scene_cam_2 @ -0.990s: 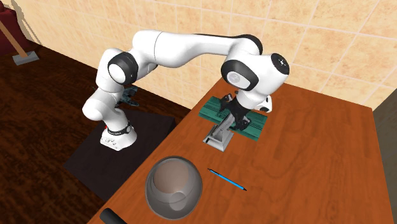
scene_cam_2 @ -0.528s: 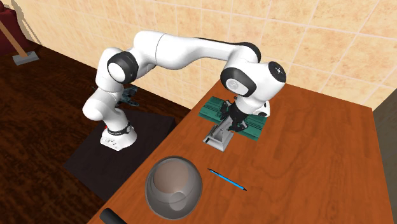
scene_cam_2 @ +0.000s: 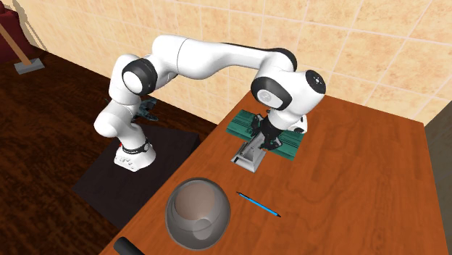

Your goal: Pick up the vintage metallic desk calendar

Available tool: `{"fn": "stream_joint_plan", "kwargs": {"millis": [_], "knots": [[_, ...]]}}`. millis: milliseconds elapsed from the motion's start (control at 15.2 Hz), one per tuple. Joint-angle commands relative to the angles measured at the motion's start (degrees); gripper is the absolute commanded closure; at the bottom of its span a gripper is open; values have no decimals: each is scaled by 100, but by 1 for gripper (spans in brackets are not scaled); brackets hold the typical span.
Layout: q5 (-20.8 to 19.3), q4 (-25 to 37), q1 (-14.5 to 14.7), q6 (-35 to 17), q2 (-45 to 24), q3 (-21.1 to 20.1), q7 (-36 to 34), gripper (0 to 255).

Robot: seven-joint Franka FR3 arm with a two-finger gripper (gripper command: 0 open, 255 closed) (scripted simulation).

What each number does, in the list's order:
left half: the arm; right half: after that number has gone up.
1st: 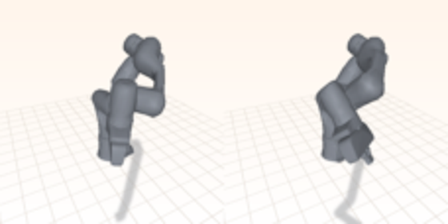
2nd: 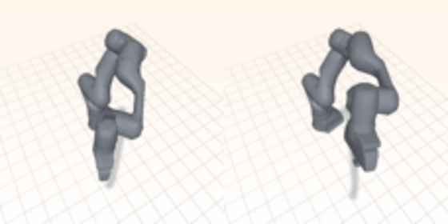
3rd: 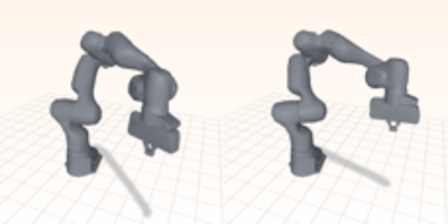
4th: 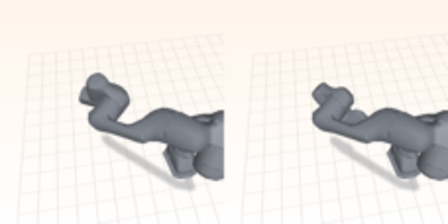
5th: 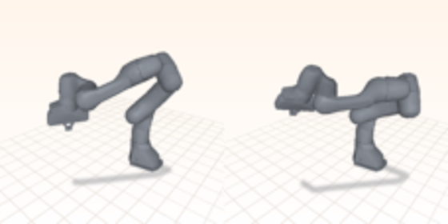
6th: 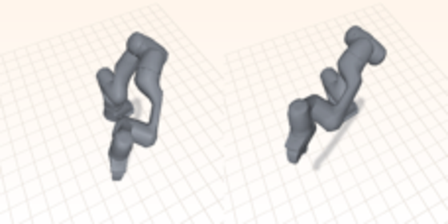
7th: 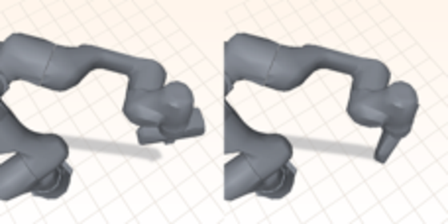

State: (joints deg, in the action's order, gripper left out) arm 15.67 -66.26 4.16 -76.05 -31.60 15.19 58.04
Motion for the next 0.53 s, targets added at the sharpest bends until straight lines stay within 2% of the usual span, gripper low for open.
{"fn": "stream_joint_plan", "kwargs": {"millis": [0, 462], "knots": [[4, 90, -11, 82, -12, -2, -13, 255], [61, 914, -128, 722, -181, -22, -122, 255]]}}
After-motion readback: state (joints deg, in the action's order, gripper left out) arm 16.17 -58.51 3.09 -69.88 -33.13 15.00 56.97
